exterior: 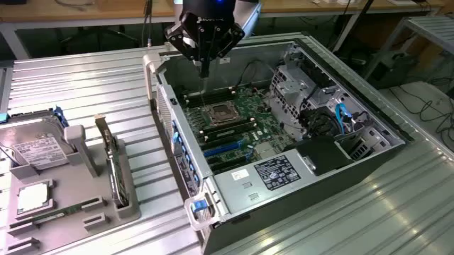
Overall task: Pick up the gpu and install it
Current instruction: 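Reach for the gpu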
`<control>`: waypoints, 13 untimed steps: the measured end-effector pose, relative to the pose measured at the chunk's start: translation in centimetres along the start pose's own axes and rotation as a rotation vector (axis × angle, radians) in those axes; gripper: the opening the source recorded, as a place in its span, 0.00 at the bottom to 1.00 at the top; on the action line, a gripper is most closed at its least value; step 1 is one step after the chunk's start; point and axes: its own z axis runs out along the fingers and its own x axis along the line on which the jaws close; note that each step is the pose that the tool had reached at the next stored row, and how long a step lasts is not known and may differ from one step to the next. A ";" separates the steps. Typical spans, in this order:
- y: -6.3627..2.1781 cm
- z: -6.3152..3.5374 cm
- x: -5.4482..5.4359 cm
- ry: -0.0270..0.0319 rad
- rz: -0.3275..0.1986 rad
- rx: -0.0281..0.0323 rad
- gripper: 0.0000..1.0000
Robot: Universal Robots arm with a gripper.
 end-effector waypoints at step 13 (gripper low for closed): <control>-0.17 -0.05 1.9 -0.0001 0.000 0.0001 0.11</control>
